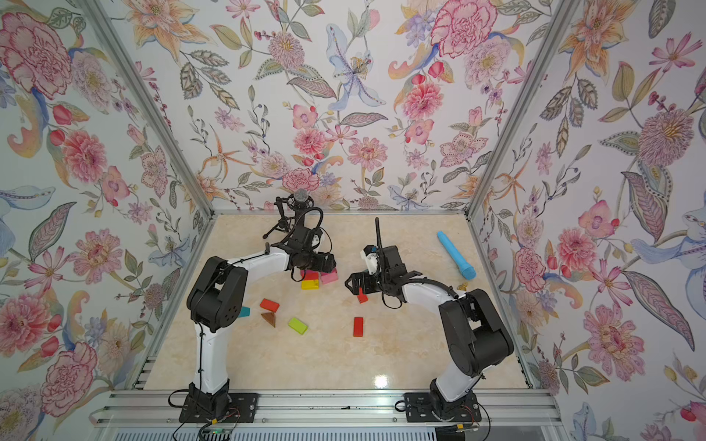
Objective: Assemble a piece of candy with building blocks
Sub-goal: Assemble the building blocks at the center of the board.
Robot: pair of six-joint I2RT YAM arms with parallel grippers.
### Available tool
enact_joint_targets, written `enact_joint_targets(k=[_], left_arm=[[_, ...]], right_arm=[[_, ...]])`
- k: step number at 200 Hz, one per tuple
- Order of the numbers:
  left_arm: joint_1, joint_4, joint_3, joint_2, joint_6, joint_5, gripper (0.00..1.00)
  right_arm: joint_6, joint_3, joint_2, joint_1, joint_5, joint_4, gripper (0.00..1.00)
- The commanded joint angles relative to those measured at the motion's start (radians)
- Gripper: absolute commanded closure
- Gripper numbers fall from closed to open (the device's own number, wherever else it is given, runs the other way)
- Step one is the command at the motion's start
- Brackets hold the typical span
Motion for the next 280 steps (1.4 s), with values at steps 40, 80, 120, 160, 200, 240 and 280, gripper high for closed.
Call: enact_joint_targets(k=[40, 80, 120, 160, 200, 240, 280], left_arm=[[0.038, 0.462, -0.402, -0.244, -0.340, -0.117, 0.01], [0.027, 0.805, -0.653, -0.308, -0.567, -0.234, 0.01], [-0.028, 0.994, -0.775, -0.305, -0.722, -0.401, 0.01], [-0.078, 1.106, -0.835, -0.262, -0.845, -0.516, 0.01], [-0.115, 1.093, -0.849, -0.244, -0.942, -0.624, 0.01], [-0.132, 1.001, -0.800, -0.232, -0.994, -0.687, 0.01], [-0.133, 0.956, -0.720, -0.194, -0.997, -0.682, 0.01]], right_arm=[[-0.036, -0.003, -0.026, -0.023, -0.016, -0.006, 0.00], [-0.054, 0.000, -0.045, -0.039, -0.044, -0.027, 0.00], [-0.038, -0.011, -0.067, -0.035, -0.062, -0.007, 0.00], [-0.034, -0.012, -0.070, -0.035, -0.069, -0.002, 0.00], [-0.029, -0.014, -0.067, -0.035, -0.079, 0.004, 0.00], [-0.021, -0.022, -0.071, -0.036, -0.089, 0.016, 0.00], [-0.010, -0.037, -0.075, -0.040, -0.101, 0.035, 0.00]])
